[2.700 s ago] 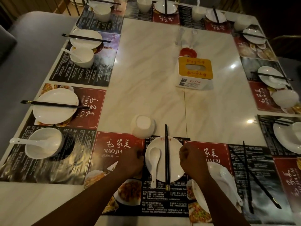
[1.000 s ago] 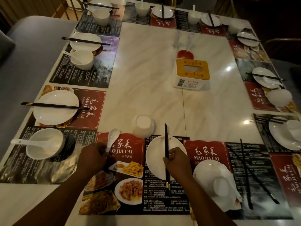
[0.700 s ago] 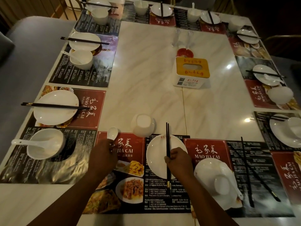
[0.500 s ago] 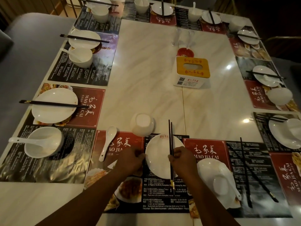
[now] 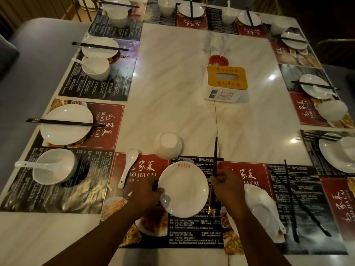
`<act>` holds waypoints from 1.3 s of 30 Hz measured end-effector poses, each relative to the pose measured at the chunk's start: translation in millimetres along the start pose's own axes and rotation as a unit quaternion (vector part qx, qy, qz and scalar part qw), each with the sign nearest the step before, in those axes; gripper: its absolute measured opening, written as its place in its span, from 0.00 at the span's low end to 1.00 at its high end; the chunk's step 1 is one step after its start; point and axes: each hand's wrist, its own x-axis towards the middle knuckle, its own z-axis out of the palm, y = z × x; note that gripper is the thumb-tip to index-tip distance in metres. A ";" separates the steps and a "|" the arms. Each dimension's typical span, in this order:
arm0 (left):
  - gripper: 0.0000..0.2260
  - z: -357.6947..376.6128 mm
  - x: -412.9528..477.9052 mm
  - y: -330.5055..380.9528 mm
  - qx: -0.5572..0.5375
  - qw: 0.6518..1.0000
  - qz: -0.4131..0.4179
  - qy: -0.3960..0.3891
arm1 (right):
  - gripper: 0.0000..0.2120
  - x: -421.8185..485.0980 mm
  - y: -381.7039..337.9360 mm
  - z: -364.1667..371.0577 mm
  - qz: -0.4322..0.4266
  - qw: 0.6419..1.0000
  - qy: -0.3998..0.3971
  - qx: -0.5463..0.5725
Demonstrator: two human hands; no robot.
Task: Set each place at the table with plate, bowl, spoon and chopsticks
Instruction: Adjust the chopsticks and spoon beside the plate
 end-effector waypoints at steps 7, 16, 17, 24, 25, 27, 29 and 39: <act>0.13 -51.6 -43.6 -52.8 -0.017 0.999 -0.032 0.037 | 0.08 -11.6 3.8 34.6 -0.025 0.997 -0.048 -0.047; 0.11 -72.5 -72.1 -101.8 -0.054 0.994 -0.098 0.015 | 0.08 -25.4 4.7 58.4 -0.083 0.990 -0.018 -0.113; 0.11 -73.5 -72.9 -106.2 -0.067 0.992 -0.105 0.009 | 0.09 -27.3 4.1 58.5 -0.083 0.990 -0.013 -0.112; 0.11 -80.4 -69.7 -111.8 -0.075 0.994 -0.078 0.000 | 0.10 -61.9 -2.0 72.2 -0.147 0.977 0.036 -0.152; 0.11 -81.7 -69.1 -110.1 -0.072 0.995 -0.073 0.003 | 0.11 -70.4 -3.9 78.7 -0.160 0.971 0.030 -0.173; 0.10 -84.6 -66.3 -109.4 -0.070 0.996 -0.063 0.005 | 0.12 -88.6 -9.3 93.8 -0.170 0.969 -0.013 -0.177; 0.11 -88.6 -63.4 -108.7 -0.077 0.996 -0.055 -0.001 | 0.10 -103.2 -13.1 109.5 -0.135 0.979 -0.070 -0.134; 0.05 -100.1 -53.7 -113.3 -0.038 0.999 -0.016 0.012 | 0.07 -115.2 -17.0 134.2 -0.007 0.998 -0.049 -0.035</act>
